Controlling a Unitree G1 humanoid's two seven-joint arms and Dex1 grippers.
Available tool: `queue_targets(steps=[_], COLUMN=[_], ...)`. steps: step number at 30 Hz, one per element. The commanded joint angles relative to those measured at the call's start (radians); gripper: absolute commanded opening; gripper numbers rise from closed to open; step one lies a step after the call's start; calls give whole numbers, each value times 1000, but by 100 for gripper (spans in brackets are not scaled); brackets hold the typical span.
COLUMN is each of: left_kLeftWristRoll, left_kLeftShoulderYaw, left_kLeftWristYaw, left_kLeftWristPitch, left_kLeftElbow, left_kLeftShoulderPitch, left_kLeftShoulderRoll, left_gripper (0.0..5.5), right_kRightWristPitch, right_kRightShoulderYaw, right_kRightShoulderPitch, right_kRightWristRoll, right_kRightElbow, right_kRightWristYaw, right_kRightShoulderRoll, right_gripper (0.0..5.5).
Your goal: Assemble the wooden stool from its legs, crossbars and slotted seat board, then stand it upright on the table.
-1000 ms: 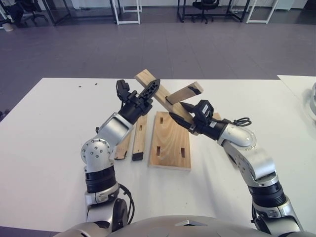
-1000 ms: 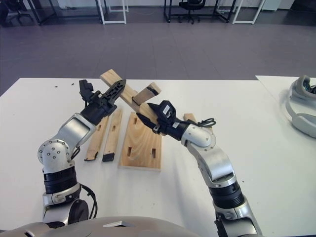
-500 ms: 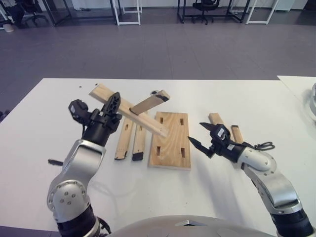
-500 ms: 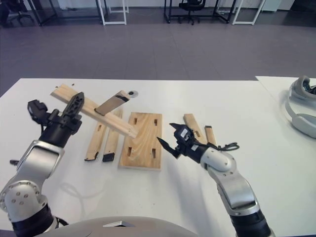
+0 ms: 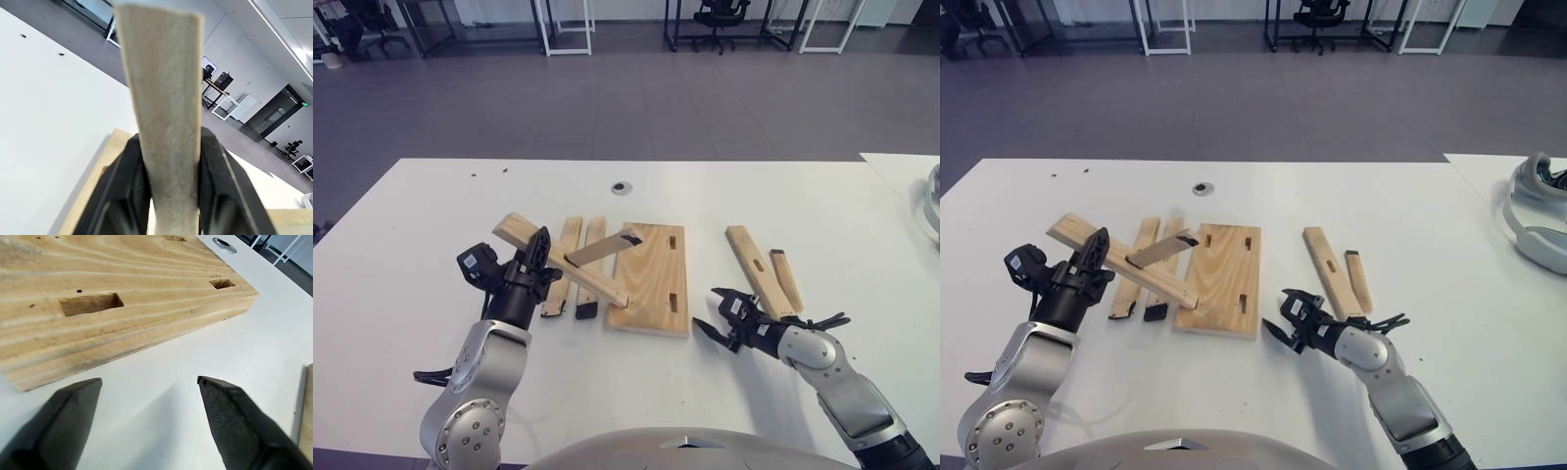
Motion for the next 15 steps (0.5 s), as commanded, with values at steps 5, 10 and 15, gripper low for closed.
queue_targets(steps=[5,10,15], left_kLeftWristRoll=[302,422,487], left_kLeftShoulderYaw=[-219,-315,-421], left_kLeftWristYaw=[-37,-2,-42], left_kLeftWristPitch=[133,198,261], left_kLeftElbow=[0,16,68], left_kLeftShoulderPitch=[13,-12,-99], left_kLeftShoulderRoll=[196,235,256], left_gripper=[102,102,102], right_kRightWristPitch=[-27,-45,-67], right_kRightShoulderYaw=[41,3,-36], right_kRightShoulderPitch=[18,-3,-30], right_kRightWristRoll=[28,25,17], right_kRightElbow=[-44,-32,6], right_kRightWristYaw=[33,36,35], right_kRightShoulderRoll=[30,23,16], right_gripper=[366,366,366])
